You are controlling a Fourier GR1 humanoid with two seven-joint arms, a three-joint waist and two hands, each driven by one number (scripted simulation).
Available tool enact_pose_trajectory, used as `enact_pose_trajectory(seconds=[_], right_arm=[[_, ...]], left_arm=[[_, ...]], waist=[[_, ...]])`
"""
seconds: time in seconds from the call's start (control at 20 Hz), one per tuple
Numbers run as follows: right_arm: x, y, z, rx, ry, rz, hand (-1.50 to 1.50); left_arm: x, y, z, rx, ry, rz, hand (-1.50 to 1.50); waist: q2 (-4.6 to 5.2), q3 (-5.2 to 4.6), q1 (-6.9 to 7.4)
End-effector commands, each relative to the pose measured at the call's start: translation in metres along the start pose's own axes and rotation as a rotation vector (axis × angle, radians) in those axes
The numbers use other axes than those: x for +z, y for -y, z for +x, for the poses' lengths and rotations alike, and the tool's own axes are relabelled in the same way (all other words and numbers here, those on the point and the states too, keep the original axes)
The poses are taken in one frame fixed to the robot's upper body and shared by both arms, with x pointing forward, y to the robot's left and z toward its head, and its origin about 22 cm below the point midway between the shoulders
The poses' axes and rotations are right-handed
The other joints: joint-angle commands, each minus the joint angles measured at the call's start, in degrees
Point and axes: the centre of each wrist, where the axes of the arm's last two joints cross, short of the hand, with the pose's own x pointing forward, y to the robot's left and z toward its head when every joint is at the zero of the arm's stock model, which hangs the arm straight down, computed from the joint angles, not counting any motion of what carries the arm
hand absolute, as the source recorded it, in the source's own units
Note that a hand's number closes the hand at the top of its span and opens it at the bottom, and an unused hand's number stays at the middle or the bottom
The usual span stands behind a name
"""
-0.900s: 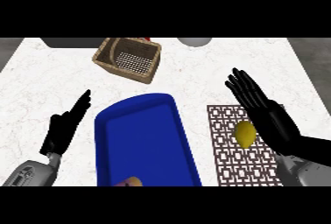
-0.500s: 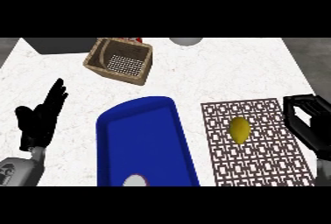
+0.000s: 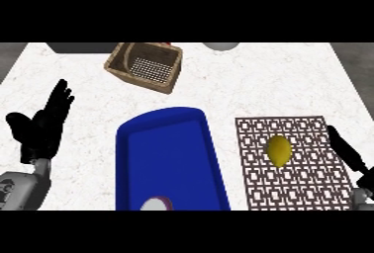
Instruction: Pick the lemon from the placemat and place it in the basket
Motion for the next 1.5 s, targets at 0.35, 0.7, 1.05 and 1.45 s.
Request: enact_pose_trajectory(seconds=[0.35,0.7,1.05,1.45], right_arm=[[0.025,0.053,-0.048,0.455,-0.384,0.3,-1.5],[0.024,0.046,0.029,0.529,-0.497,0.534,-1.5],[0.036,0.06,0.131,0.467,-0.522,0.514,-1.5],[0.059,0.034,0.12,0.409,-0.498,0.451,-1.5]], left_arm=[[0.0,0.0,0.005,0.002,-0.001,-0.019,0.0],[-0.003,0.0,0.009,0.0,-0.009,0.002,0.0],[0.004,0.0,0.01,-0.012,-0.005,0.018,0.0],[-0.01,0.005,0.022,0.005,-0.002,-0.004,0.0]], waist=[[0.25,-0.69,1.37],[-0.38,-0.41,0.73],[-0.54,0.16,0.15],[-0.03,0.39,0.41]])
